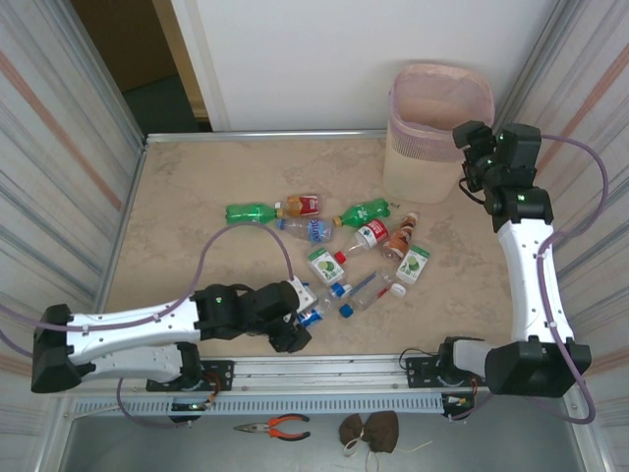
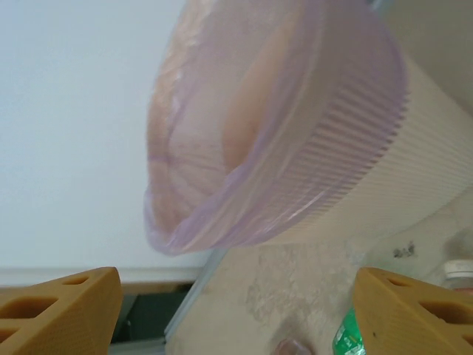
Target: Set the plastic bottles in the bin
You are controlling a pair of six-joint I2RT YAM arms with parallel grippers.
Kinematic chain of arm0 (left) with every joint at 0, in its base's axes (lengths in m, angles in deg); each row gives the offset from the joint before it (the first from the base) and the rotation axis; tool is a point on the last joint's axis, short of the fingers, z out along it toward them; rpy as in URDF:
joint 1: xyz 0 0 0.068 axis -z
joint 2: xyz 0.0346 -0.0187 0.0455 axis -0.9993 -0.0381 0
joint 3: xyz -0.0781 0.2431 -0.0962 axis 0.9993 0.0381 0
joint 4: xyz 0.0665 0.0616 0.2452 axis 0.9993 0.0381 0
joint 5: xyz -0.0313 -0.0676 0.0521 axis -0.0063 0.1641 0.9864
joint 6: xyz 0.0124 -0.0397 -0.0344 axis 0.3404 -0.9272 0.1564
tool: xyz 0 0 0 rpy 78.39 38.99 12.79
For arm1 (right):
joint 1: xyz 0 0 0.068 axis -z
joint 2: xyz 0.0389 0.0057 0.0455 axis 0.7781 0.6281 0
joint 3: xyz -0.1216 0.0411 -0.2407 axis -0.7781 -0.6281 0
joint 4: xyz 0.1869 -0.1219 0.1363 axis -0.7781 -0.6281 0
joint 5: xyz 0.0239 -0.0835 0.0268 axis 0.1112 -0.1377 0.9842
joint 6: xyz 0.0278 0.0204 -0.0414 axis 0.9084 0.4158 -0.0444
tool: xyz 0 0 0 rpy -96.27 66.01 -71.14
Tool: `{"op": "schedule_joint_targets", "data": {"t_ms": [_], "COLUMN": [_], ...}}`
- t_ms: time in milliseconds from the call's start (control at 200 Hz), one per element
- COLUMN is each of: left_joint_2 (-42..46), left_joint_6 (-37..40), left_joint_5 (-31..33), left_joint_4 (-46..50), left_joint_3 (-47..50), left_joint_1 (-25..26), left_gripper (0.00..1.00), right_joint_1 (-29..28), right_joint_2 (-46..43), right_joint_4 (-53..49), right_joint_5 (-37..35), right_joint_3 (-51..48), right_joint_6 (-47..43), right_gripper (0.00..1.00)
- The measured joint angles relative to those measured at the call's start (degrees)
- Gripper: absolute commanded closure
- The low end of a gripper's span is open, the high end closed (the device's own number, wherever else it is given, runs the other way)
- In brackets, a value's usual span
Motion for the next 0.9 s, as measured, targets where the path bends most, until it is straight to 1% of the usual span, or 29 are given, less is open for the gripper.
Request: {"op": "schedule_joint_targets", "data": {"t_ms": [90, 195, 406, 561, 742, 897], "left_joint_2": [1.7, 3.0, 3.0, 0.3, -4.4, -8.7], "left_joint_6": [2.9, 6.1, 11.1, 13.3, 14.8, 16.3], "left_joint_5": [-0.9, -3.5, -11.0, -17.0, -22.7, -25.7], "left_joint_4": [-3.7, -9.1, -20.3, -26.9, -32.3, -33.4], "left_joint_3": [-0.1, -0.2, -0.6, -2.6, -6.1, -9.8], "left_joint_1": [-2.9, -6.7, -15.6, -21.1, -25.1, -25.9], "left_gripper": [0.48, 0.48, 0.48, 0.48, 0.48, 0.48], "right_joint_1": [-0.5, -2.3, -9.0, -14.5, -20.5, -26.1], "right_joint_2": [-0.3, -0.5, -0.8, -0.8, -0.8, -0.5], "right_joint_4": [0.9, 1.0, 1.4, 0.9, 0.1, -2.3], "right_joint_5": [3.0, 5.9, 10.8, 13.6, 15.3, 14.9], "right_joint_3": [0.0, 0.0, 0.8, 2.7, 4.9, 6.2], "right_joint_6": [-2.4, -5.7, -12.0, -16.6, -21.1, -25.2], "right_gripper": [0.22, 0.23, 0.26, 0.27, 0.29, 0.3]}}
